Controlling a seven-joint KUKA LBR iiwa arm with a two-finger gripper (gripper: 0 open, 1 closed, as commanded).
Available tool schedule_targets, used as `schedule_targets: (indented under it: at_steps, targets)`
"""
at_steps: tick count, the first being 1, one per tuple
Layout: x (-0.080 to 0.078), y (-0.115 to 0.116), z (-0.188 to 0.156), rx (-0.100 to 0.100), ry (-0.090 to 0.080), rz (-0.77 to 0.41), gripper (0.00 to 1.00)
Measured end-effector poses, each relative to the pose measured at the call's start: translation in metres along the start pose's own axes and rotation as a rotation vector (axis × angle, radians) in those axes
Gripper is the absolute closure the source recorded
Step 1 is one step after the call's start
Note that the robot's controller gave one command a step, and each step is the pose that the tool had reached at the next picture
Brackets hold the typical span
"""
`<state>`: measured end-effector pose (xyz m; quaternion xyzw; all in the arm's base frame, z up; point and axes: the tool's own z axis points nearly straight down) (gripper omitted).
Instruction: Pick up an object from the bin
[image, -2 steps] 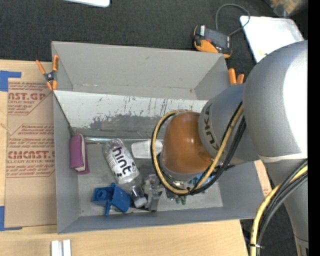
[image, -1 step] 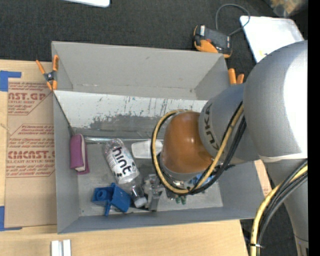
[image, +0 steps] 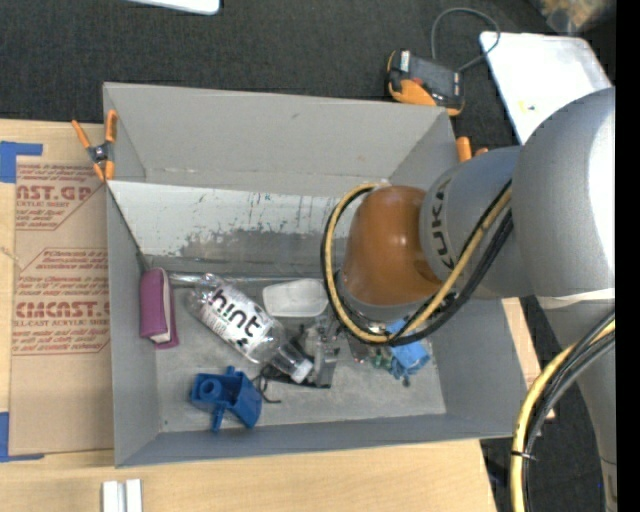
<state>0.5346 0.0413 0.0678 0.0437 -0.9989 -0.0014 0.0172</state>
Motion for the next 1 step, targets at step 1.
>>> schedule_targets:
  at_steps: [1]
  targets:
    - [0.0,0.0001,0.0,0.0,0.0,0.0,1.0]
